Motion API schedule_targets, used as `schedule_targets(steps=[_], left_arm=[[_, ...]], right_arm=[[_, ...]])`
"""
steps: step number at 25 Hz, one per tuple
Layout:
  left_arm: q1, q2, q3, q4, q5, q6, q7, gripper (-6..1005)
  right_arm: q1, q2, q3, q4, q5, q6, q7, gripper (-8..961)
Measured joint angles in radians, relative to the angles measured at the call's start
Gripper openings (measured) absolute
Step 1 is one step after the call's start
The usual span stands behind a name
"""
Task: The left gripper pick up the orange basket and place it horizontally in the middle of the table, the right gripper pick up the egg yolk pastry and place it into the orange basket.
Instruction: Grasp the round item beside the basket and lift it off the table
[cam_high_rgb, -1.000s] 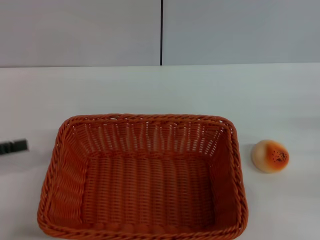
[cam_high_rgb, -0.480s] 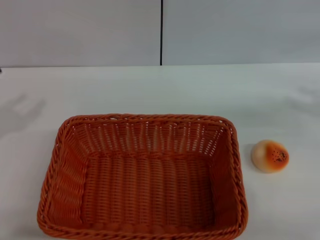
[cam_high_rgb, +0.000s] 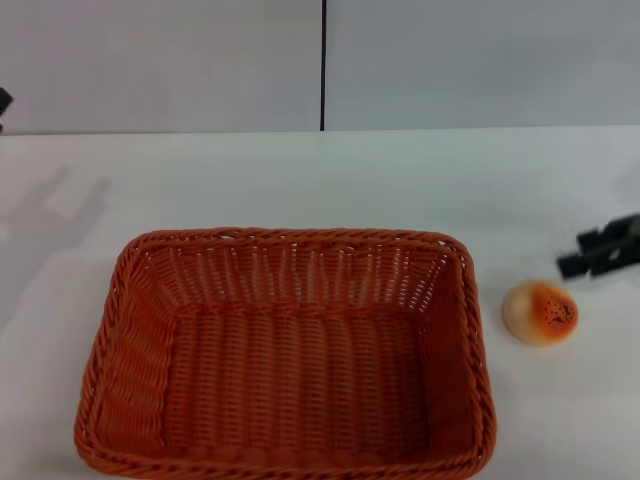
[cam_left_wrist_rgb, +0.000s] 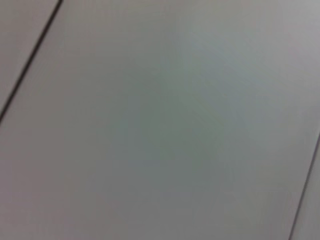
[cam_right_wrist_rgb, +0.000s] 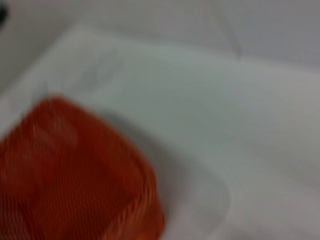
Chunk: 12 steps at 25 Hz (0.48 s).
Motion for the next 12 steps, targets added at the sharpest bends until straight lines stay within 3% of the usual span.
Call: schedule_targets(steps=[2, 3, 4, 9, 12], left_arm=[[-0.002, -0.001, 0.002, -0.005, 0.001, -0.006, 0.001, 667], [-0.002, -0.002, 0.002, -0.008, 0.001, -0.008, 0.002, 667], [-0.003, -0.002, 0.003, -0.016, 0.001, -0.009, 0.002, 667], [-0.005, -0.002, 0.004, -0.027, 0.002, -0.009, 0.002, 667], [-0.006, -0.002, 0.004, -0.03, 0.002, -0.01, 0.003, 667]], right_arm=[[0.012, 0.023, -0.047, -0.021, -0.043, 0.003, 0.011, 658], [0.026, 0.046, -0.067, -0.032, -0.094, 0.007, 0.016, 657], [0.026, 0.046, -0.067, -0.032, -0.094, 0.007, 0.016, 656], [0.066, 0.098, -0.078, -0.04, -0.223, 0.05, 0.04, 654], [0.078, 0.116, -0.086, -0.044, -0.262, 0.084, 0.054, 652]])
